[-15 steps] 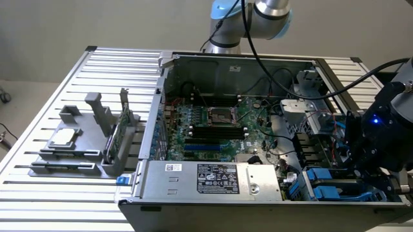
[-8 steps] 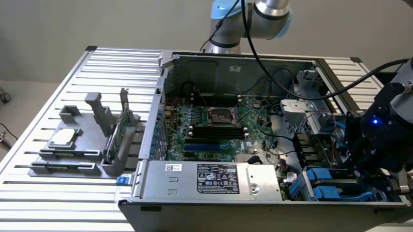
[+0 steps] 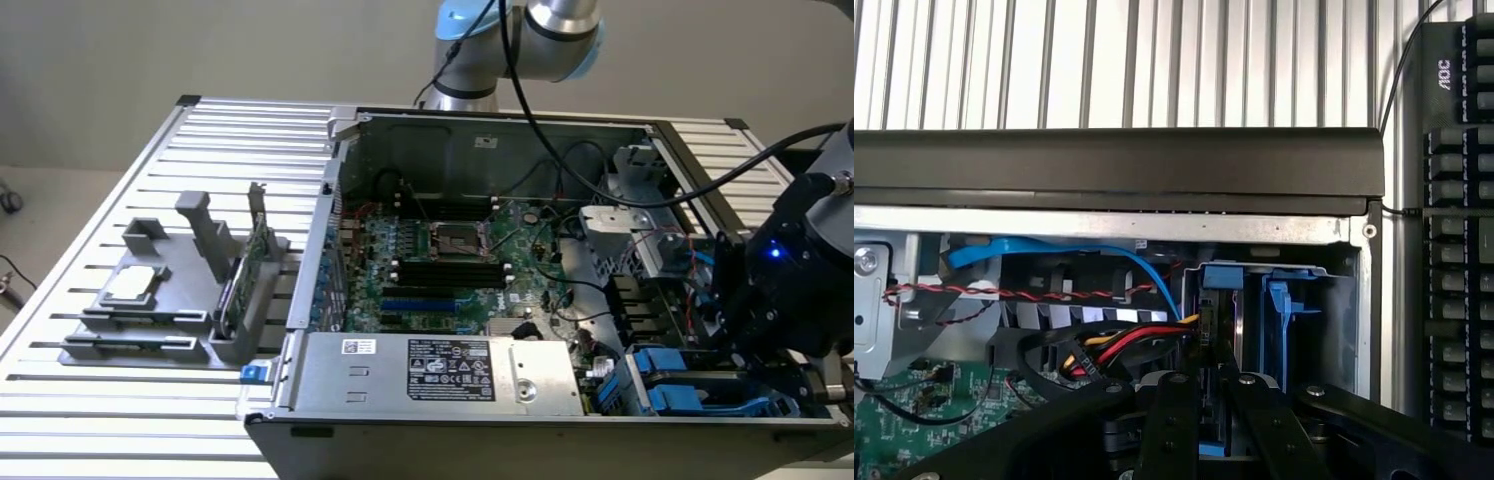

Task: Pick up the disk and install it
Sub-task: 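Insert the first disk wire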

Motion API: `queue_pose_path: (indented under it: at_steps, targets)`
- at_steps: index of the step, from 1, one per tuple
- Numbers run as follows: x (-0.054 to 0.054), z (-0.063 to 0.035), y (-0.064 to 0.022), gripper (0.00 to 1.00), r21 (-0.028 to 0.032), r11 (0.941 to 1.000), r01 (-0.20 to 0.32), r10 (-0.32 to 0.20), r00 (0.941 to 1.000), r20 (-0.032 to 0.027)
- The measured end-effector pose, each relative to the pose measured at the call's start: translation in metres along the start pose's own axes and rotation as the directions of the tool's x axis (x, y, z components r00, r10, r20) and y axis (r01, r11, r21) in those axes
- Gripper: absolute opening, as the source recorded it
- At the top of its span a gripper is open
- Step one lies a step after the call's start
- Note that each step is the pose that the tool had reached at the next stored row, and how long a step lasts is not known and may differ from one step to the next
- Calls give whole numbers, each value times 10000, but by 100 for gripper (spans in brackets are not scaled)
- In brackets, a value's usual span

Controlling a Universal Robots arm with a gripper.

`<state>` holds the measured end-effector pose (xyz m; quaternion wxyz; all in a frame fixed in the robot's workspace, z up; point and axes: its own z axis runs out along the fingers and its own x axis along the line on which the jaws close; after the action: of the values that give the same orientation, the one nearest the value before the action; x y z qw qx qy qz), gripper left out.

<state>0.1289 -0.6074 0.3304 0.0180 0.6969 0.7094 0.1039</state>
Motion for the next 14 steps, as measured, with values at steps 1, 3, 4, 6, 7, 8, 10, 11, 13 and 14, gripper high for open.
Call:
queue_pose_path:
  at_steps: [1,3,4,6,7,8,10,11,13,14]
  targets:
    - [0,1,2,17,1,10000,0,0,10000,0]
    - [0,2,5,17,0,10000,-2,2,10000,4]
    - [0,2,5,17,0,10000,-3,3,10000,5]
    - [0,2,6,17,0,10000,-2,2,10000,6]
    - [0,2,7,17,0,10000,-2,2,10000,6]
    - [0,2,7,17,0,10000,-3,3,10000,7]
    - [0,3,8,19,-4,10000,-4,4,10000,8]
    - [0,3,8,19,-3,10000,-5,5,10000,8]
    - [0,3,7,25,0,10000,-8,8,10000,8]
    - [0,3,7,25,-1,10000,-11,11,10000,8]
